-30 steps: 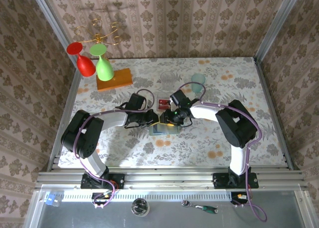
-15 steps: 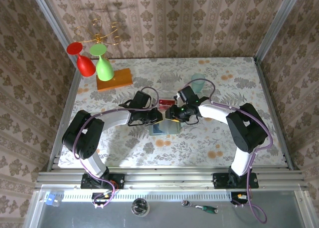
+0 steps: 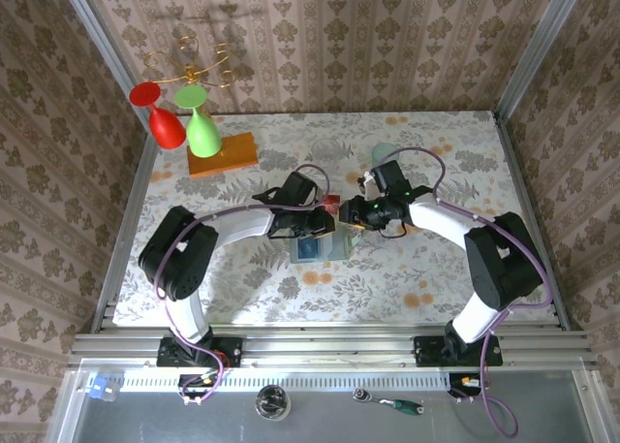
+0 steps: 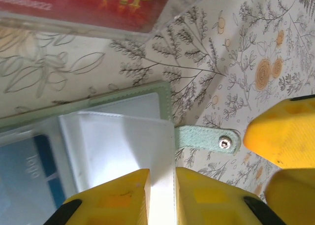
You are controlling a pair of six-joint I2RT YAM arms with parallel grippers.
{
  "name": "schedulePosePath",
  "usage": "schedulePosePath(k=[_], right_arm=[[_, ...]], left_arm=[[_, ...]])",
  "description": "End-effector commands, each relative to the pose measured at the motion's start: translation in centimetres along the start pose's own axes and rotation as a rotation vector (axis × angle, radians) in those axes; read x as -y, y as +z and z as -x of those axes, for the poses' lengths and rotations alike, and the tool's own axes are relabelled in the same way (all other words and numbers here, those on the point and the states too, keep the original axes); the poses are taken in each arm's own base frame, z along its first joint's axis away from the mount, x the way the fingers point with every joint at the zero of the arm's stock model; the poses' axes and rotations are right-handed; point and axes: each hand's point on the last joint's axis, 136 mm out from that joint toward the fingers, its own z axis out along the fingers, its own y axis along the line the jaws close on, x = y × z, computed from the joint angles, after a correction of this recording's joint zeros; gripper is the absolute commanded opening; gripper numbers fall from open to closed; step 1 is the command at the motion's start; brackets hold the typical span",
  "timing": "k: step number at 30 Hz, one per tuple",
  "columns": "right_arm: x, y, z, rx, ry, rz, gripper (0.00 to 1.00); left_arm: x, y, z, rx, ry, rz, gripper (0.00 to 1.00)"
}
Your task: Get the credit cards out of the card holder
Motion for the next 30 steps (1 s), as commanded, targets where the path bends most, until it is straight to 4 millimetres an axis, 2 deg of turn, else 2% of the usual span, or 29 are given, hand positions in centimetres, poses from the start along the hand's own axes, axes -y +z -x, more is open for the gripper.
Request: schedulePosePath(k=[1,8,14,18,24,30], right_arm=[[0.2,-1.2,-0.9,-0.026,-0.016,0.022,0.44],[0.8,-1.7,-1.4,-0.035,-0.017,0.028,0.45],[0.5,-2.0,-1.7,-0.039,0.003,0.04,0.45],[0.5,-1.7,-1.6,-0.035,0.026,0.037,0.44],[-0.5,-0.4,-1.4,-0.03,0.028,0.008,0.44],[-2.1,2.2,-2.0,-0.067,0.011,-0.016,0.44]], left_arm=[[0.5,0.4,0.1,-0.009,-0.008,0.029,0.22],[1.5,1.0,0.3,-0.008,0.005,0.031,0.22],[1.5,0.6,0.3,0.007,0.015,0.017,0.22],[0.8,0.1,0.5,0.018,0.01,-0.011,0.22],[-1.3,-1.1,0.4,0.019,-0.003,-0.044,0.22],[-3.6,-3.9,0.1,0.057,-0.03,-0.058,0.22]])
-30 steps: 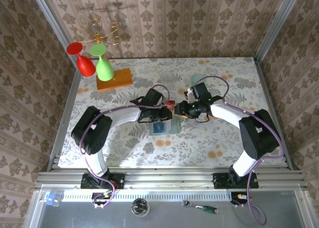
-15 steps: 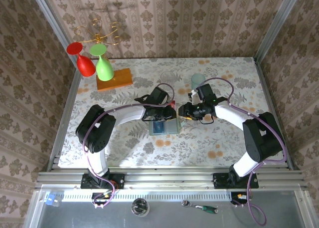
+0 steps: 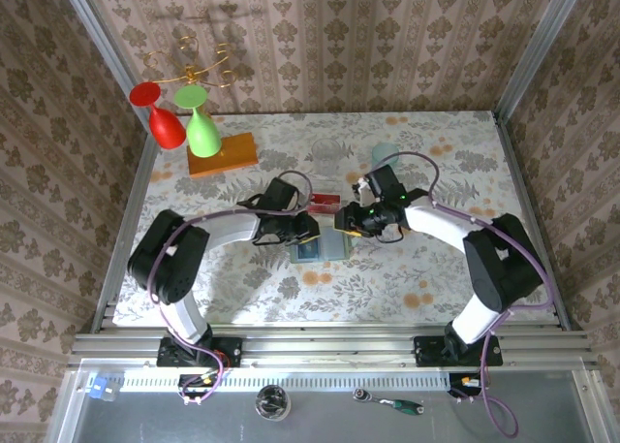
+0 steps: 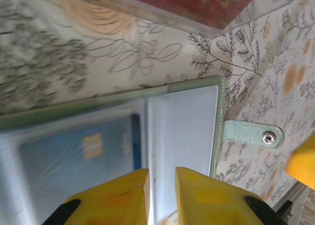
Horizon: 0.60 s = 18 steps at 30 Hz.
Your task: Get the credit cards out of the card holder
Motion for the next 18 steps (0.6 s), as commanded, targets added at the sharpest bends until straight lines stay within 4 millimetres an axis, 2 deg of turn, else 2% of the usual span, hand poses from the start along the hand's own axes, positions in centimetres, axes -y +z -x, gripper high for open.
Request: schedulePosePath(k=[1,5,11,18], right_arm=[[-0.9,1.4,0.4,-0.002,0.007,-0.021,0.44],[-2.5,3.2,0.2,-0.034,-0.007,-0.018,0.44],[-4.5,5.3,0.3,-0.075,-0.032,-0.008,0.43],[-4.6,6.5,-0.2,-0.098,-0.032,-0.017,0.43]], left_arm=[[0.5,-2.3,0.3,0.041,0.039,-0.059,0.22],[-1.1,-3.9,0.0,0.074,0.012,-0.059,0.22],[-2.9,-5.0,-1.0,0.104,-0.033,-0.065,0.22],[-3.2,-4.9,-1.3,0.091,-0.035,-0.073,0.22]])
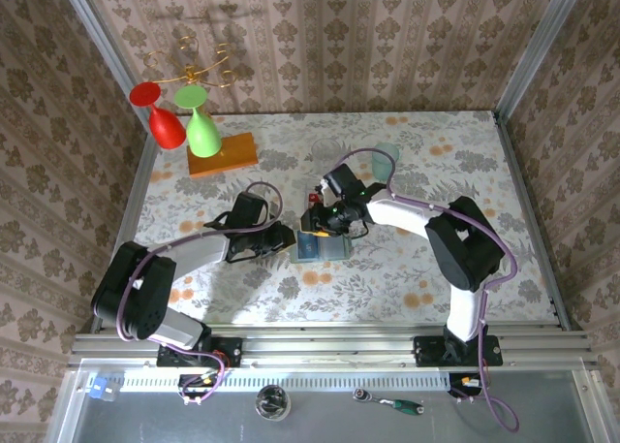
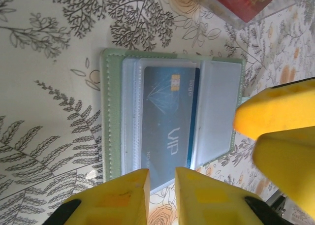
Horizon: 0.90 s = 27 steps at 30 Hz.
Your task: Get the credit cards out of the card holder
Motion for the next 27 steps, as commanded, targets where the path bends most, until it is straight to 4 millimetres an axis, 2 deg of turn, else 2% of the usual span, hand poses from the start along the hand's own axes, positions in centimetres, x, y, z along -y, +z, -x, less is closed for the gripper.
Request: schedulePosePath(k=[1,13,27], right_arm=[[0.6,0.6,-0.3,-0.017,0.028,-0.029,0.43],[1.5,1.7,-1.2,-0.052,0.042,-0.054,0.43],[2.5,2.8,-1.1,-0.076,0.052,-0.07,0.43]], left_arm=[[0.6,-0.2,0.3,0.002,0.009,-0.04,0.22],[0.3,1.8,1.0,-0.035,-0.01,-0.062,0.13],[-0.4,3.0,1.2,-0.066,-0.023,-0.05,0.07]])
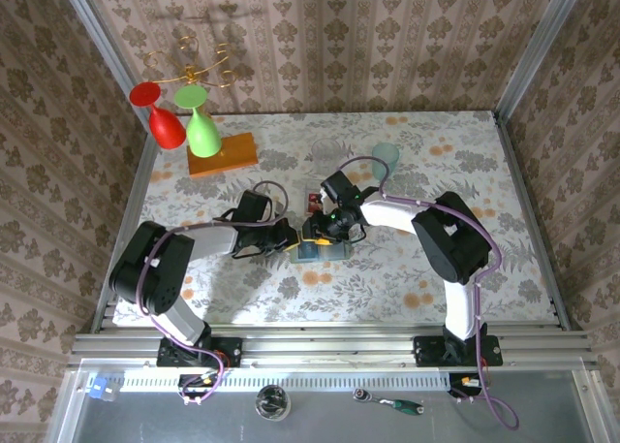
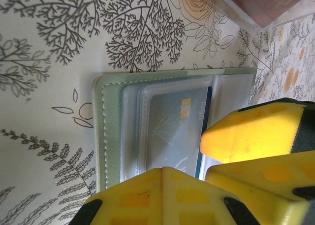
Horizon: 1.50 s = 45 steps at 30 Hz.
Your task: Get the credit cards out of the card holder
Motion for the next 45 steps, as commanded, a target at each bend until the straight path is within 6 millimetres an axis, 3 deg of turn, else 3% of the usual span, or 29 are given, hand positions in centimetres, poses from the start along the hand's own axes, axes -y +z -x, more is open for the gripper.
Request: schedulePosePath(k=[1,10,45], right_arm=[[0.3,0.3,0.2,-0.01,0.008,-0.021,0.43],[1.1,0.7,-0.1,-0.018,0.012,-0.039,0.43],[3.2,-1.0,-0.4,0.003,-0.033,-0.187,0.43]], left_arm=[[0.2,0.2,0.5,-0.005,0.005,-0.017,0.07],[-1.4,0.6,-0.3,-0.024,-0.018,0.024,0.06],[-1.5,0.0,-0.2,-0.006,-0.02,0.029,0.06]])
